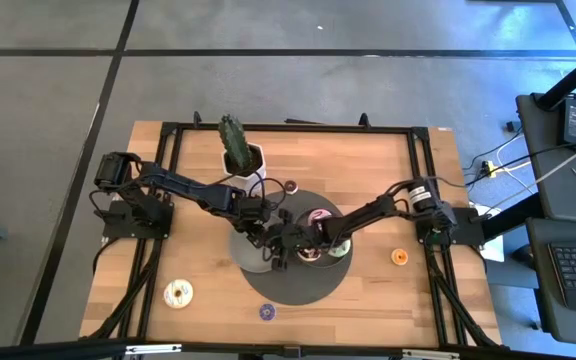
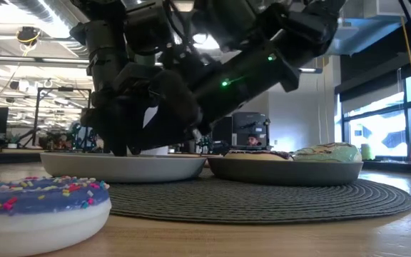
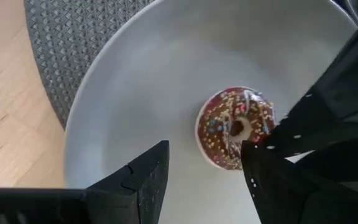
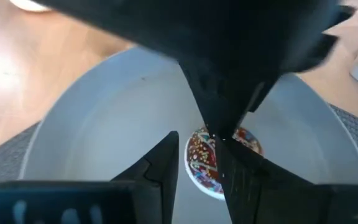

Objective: Pick & Place donuts
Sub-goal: Put the small brown donut on the gray plate, then put the small blue donut on the gray plate

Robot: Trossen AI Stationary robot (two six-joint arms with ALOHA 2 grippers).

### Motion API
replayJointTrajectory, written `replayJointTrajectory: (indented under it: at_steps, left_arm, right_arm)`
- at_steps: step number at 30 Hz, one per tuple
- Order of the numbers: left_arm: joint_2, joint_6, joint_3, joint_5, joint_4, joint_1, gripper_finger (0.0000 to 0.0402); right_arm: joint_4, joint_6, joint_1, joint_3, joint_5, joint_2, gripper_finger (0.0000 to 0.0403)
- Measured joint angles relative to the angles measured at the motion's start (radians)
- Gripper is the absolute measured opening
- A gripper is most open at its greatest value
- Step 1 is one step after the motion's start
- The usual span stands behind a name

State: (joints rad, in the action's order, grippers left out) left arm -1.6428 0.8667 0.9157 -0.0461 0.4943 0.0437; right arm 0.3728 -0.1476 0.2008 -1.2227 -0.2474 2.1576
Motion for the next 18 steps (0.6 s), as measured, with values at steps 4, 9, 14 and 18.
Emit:
replayJointTrajectory:
  at_steps: [4, 9, 14, 18]
  left_arm:
    - [0.000, 0.001, -0.001, 0.002, 0.008, 0.000, 0.0194]
    - [0.025, 0.002, -0.001, 0.004, 0.011, 0.000, 0.0194]
    - [0.065, -0.003, -0.001, 0.026, 0.027, 0.004, 0.0194]
    - [0.097, -0.005, 0.000, 0.061, 0.036, 0.036, 0.0194]
  right_arm:
    - [-0.076, 0.022, 0.000, -0.049, 0.014, 0.016, 0.0108]
    - [-0.090, 0.048, 0.000, -0.058, 0.009, 0.004, 0.0108]
    - [-0.146, 0.050, 0.000, -0.056, 0.006, -0.033, 0.0108]
    - [-0.250, 0.048, 0.002, -0.054, -0.003, -0.075, 0.0108]
